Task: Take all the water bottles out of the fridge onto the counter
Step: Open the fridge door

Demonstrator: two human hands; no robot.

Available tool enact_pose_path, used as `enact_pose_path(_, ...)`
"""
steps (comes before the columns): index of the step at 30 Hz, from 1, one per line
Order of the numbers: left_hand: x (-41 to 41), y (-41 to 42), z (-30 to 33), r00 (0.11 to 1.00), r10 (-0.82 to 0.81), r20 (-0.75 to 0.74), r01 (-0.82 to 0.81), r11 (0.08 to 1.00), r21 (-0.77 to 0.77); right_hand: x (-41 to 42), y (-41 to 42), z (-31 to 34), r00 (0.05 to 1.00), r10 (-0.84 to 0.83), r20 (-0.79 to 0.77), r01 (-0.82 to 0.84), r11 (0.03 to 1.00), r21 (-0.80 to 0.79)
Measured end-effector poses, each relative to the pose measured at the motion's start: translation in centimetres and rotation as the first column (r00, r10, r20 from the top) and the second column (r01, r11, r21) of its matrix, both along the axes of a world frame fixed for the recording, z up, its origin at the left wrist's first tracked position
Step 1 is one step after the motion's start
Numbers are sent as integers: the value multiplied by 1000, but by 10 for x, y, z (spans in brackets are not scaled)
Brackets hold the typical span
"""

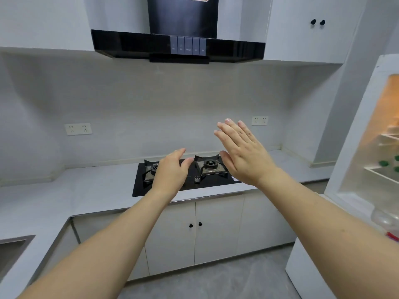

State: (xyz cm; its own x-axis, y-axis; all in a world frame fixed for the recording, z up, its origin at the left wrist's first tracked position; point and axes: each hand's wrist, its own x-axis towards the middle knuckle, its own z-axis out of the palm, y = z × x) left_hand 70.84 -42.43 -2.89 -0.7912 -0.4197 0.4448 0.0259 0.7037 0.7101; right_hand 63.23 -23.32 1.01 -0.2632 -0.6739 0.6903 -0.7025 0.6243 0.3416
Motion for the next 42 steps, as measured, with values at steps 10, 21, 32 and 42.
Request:
enact_pose_path(10, -96, -20, -7, 993, -105, 52, 110, 988, -105, -85, -7, -18, 983, -133, 122, 135, 991, -1)
enact_pose_path(21, -257, 7, 7, 974, -208, 95, 226, 940, -255, -226, 30, -21, 951, -245, 190, 260, 964, -57)
enact_pose_path(32, -389, 81, 7, 917, -386, 101, 398, 870, -293, -311, 110, -30, 878, -393, 274, 437, 891, -122)
enact_pose_path(42, -511, 158, 2, 793, -593, 139, 601, 725, -336, -379, 183, -40, 737, -590, 329, 653, 747, -123)
